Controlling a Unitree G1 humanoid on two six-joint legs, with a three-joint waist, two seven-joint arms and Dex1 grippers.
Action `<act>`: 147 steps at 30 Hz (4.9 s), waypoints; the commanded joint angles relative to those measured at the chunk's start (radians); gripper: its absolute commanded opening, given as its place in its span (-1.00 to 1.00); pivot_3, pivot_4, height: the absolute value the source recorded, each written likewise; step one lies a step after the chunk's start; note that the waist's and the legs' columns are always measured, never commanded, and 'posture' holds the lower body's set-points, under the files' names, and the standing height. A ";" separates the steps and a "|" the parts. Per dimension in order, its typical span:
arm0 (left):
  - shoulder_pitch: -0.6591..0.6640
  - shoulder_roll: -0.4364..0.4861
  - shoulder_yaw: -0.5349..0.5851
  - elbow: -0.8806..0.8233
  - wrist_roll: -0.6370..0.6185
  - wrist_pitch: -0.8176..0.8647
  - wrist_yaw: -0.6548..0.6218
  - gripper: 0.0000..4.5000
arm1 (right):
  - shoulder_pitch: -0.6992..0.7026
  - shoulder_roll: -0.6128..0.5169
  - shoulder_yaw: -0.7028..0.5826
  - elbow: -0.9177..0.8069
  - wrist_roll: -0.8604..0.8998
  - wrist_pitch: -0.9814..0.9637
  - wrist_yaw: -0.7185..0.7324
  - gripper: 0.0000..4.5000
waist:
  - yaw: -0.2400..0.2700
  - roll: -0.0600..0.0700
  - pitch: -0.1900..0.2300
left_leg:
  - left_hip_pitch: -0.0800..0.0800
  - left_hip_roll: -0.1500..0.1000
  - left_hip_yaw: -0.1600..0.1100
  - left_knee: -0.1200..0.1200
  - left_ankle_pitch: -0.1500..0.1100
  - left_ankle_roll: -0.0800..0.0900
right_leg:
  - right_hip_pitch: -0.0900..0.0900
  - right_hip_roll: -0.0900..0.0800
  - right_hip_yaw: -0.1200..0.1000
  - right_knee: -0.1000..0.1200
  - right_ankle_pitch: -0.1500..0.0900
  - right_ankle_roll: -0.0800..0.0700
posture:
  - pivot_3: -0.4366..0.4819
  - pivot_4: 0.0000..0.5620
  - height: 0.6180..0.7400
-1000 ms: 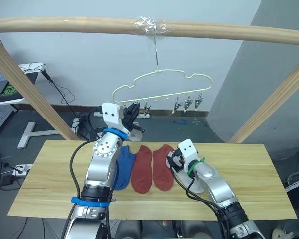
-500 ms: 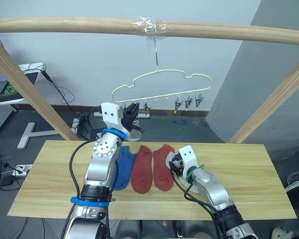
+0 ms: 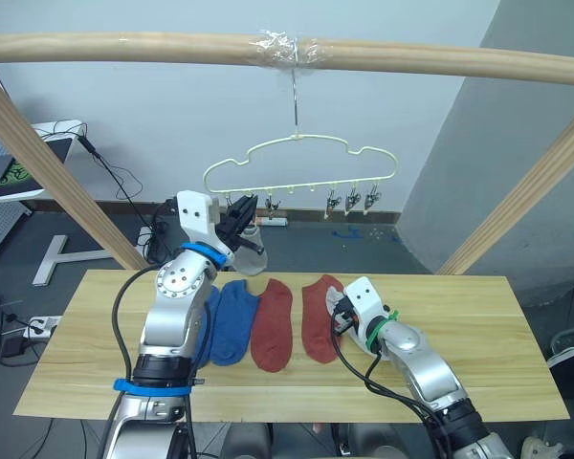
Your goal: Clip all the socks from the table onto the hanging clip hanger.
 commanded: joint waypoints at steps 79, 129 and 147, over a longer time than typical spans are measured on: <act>0.213 0.212 0.025 -0.309 -0.226 0.251 -0.213 0.23 | -0.331 0.063 0.114 -0.010 -0.047 -0.140 0.148 -0.09 | 0.005 0.001 0.007 | -0.003 0.000 -0.002 -0.001 0.000 0.000 | -0.003 -0.001 -0.002 -0.001 0.002 -0.005 | 0.09 -0.40 0.50; 0.092 -0.160 -0.130 0.052 0.148 -0.272 0.118 -0.16 | -0.219 -0.286 -0.144 -0.455 0.176 0.049 0.261 -0.07 | -0.002 0.001 0.007 | -0.003 -0.001 0.000 0.000 0.000 0.000 | -0.001 -0.001 0.000 -0.003 0.003 -0.004 | -0.20 -0.42 0.50; 0.018 -0.186 -0.138 0.065 0.194 -0.259 0.200 -0.16 | -0.247 -0.320 -0.165 -0.429 0.217 0.031 0.304 -0.07 | -0.003 0.001 0.007 | -0.002 -0.001 0.000 0.001 0.000 0.000 | -0.001 -0.001 0.000 -0.002 0.003 -0.004 | -0.21 -0.42 0.50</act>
